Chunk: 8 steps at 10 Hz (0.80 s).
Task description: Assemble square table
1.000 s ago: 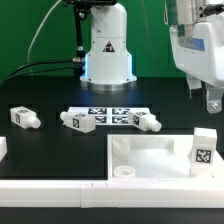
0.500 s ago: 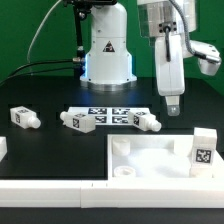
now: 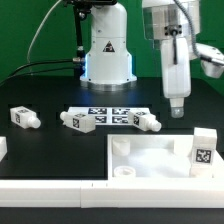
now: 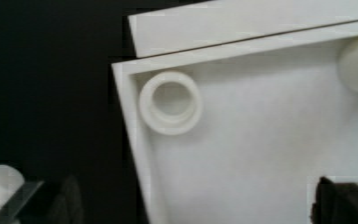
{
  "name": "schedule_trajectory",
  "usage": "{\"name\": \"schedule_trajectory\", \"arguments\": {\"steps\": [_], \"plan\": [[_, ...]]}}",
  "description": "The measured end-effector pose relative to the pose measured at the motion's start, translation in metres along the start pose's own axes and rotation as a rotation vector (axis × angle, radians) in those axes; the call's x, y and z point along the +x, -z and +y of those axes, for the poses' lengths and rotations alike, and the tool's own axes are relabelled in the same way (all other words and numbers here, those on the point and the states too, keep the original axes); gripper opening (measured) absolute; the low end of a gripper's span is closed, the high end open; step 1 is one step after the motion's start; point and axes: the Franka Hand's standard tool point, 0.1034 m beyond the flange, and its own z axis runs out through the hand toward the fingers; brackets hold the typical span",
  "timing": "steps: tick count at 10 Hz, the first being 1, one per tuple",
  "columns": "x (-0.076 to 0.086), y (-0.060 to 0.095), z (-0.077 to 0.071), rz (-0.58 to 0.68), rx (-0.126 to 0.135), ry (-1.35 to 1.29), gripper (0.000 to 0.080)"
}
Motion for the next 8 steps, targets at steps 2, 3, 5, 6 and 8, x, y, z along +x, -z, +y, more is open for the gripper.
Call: {"name": "schedule_trajectory", "arguments": {"steps": [2, 3, 5, 6, 8], "plan": [[0.017, -0.01, 0.033, 0.029, -0.057, -0.109, 0.0649], [0.013, -0.013, 0.037, 0.033, -0.062, -0.094, 0.0649], [0.012, -0.013, 0.035, 0.03, -0.06, -0.081, 0.0649], [0.012, -0.013, 0.036, 0.03, -0.061, -0.078, 0.0649], [0.013, -0.014, 0.037, 0.032, -0.063, -0.077, 0.0649]]}}
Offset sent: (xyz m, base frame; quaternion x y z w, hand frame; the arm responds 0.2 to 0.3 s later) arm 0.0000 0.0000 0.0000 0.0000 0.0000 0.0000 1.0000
